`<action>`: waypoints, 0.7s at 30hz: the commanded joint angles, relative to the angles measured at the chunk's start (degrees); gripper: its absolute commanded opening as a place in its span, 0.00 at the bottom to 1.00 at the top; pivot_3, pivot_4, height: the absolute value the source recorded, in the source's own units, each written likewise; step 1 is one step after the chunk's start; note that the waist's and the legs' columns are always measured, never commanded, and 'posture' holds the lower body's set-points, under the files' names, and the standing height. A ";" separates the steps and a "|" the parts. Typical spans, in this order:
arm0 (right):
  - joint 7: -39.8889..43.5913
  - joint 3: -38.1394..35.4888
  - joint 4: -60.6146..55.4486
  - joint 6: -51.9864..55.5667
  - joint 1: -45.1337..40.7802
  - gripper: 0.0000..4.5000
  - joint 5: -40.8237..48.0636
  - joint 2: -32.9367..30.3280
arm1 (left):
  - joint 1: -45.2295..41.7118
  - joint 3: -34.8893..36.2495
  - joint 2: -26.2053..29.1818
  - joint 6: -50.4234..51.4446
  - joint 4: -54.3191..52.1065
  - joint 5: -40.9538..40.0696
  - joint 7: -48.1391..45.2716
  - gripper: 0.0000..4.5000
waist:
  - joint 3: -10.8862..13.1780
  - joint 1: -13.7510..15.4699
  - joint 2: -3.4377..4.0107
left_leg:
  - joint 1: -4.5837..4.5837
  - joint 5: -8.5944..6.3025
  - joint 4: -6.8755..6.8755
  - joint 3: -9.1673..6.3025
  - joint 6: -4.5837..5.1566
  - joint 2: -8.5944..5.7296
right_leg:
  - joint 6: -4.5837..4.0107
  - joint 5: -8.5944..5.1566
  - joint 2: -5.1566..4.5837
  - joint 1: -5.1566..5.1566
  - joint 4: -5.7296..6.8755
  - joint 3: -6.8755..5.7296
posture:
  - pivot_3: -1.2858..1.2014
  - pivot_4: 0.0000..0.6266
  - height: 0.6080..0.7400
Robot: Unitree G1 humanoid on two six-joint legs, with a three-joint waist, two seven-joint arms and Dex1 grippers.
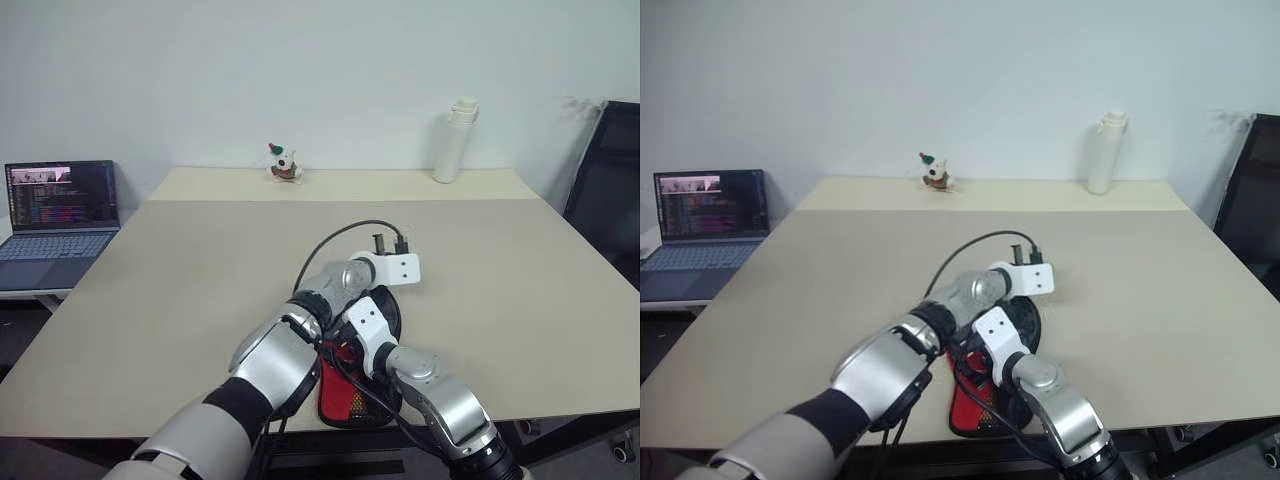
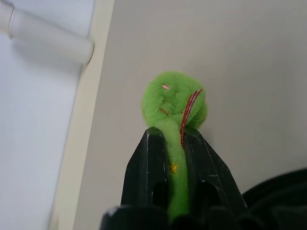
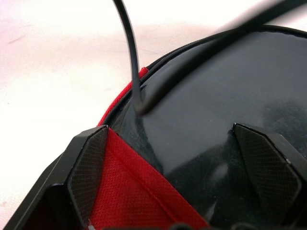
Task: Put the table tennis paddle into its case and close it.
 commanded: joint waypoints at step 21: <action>2.18 -0.84 5.41 2.73 -0.28 1.00 1.02 -0.62 | 0.82 12.13 -0.06 -4.67 -3.15 -13.47 -16.64 0.88 | -0.22 -0.18 0.09 | 0.15 0.01 0.02 0.01 0.01 0.02 | 0.00 0.00 0.02 0.07 0.08 0.03 | 0.52 0.24 1.00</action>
